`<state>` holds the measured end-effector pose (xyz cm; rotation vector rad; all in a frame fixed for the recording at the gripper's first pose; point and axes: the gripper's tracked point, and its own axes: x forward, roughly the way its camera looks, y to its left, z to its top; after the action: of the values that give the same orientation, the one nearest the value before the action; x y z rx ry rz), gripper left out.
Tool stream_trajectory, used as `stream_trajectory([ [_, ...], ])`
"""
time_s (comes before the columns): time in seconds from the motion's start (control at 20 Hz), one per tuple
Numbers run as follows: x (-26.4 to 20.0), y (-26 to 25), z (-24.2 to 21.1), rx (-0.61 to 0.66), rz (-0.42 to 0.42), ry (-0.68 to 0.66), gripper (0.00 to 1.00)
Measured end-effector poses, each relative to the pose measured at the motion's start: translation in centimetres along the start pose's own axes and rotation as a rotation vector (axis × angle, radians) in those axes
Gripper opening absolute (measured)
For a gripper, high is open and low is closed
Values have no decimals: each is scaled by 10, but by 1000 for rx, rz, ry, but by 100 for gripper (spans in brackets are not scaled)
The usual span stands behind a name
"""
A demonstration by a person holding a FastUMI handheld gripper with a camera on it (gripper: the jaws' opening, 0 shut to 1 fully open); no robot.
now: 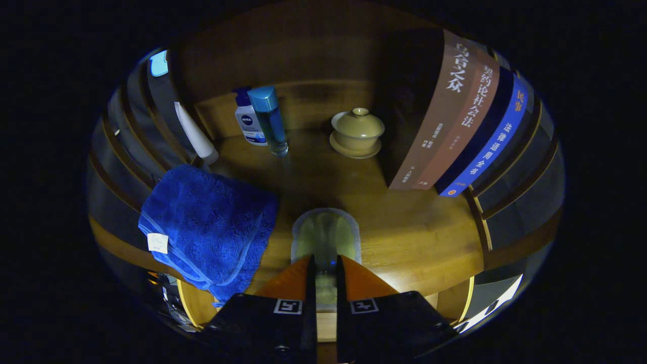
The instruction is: Pull open the drawer, take out the items inside it, and place them on the countertop above the cabinet.
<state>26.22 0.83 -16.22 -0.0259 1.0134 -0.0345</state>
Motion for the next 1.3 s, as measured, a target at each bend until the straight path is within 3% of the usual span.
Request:
stream_trajectory([
  [0.25, 4, 10, -4, -25, 27, 9, 27],
  [0.6, -12, 11, -4, -44, 26, -45, 98],
  [0.8, -32, 11, -1, -18, 45, -125, 98],
  [1.2, -147, 42, -16, 104, 320, -561, 99],
  [1.3, -182, 37, -27, 154, 355, -685, 99],
])
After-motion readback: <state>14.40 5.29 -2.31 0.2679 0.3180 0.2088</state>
